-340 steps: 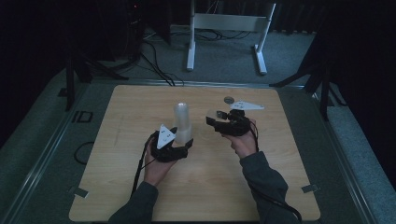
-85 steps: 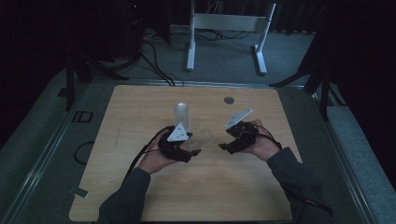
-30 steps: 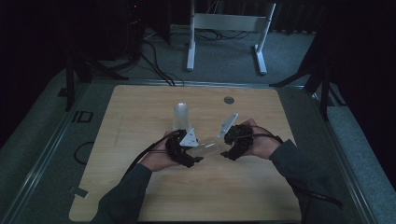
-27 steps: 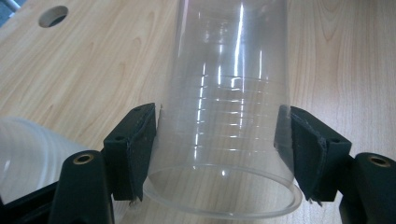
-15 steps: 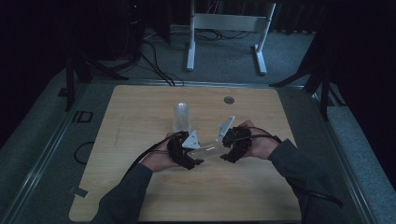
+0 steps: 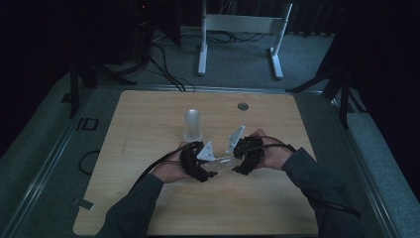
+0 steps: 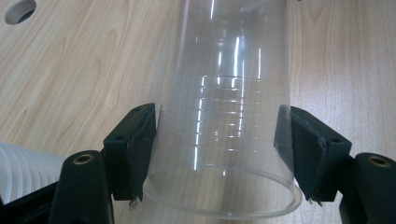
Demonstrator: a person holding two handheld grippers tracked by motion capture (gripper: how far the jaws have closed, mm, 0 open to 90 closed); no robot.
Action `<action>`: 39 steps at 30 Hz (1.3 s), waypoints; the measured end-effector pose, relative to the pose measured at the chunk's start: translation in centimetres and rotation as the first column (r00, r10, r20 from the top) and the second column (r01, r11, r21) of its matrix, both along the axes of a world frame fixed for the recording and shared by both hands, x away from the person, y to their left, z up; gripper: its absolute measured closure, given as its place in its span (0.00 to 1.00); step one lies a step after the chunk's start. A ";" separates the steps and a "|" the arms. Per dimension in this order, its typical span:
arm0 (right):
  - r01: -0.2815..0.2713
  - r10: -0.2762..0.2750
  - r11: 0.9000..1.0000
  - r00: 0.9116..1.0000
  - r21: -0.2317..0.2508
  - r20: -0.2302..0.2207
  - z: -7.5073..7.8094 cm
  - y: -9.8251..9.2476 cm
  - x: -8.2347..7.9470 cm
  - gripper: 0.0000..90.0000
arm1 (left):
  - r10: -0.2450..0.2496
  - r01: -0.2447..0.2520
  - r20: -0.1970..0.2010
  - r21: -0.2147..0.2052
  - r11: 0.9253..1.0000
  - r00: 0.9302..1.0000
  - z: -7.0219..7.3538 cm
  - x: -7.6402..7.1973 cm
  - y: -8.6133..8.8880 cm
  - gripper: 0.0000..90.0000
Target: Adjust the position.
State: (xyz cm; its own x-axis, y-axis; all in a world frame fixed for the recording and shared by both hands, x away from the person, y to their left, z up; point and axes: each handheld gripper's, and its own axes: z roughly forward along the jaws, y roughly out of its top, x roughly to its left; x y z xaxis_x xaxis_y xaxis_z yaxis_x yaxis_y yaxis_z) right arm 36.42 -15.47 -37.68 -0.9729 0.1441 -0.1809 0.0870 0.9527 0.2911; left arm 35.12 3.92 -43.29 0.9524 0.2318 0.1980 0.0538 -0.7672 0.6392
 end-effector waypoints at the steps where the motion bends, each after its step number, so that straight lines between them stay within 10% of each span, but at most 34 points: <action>1: 0.000 0.000 1.000 1.000 0.000 0.000 0.0 0.0 0.0 0.37 | 0.000 0.000 0.000 0.000 1.000 1.000 0.0 0.0 0.0 0.34; 39: -0.037 0.036 0.999 0.997 -0.019 -0.064 -1.8 0.9 -0.4 0.38 | -0.061 0.059 0.056 0.039 0.997 0.997 0.4 -1.3 -1.3 0.34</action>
State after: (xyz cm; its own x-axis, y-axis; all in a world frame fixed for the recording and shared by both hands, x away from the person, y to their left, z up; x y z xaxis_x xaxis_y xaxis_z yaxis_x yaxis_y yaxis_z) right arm 36.02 -14.54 -39.44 -0.9870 0.1054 -0.1211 0.0700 0.9613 0.2666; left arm 33.80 2.66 -42.93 0.9514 0.1656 0.2597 -0.0290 -0.7912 0.6109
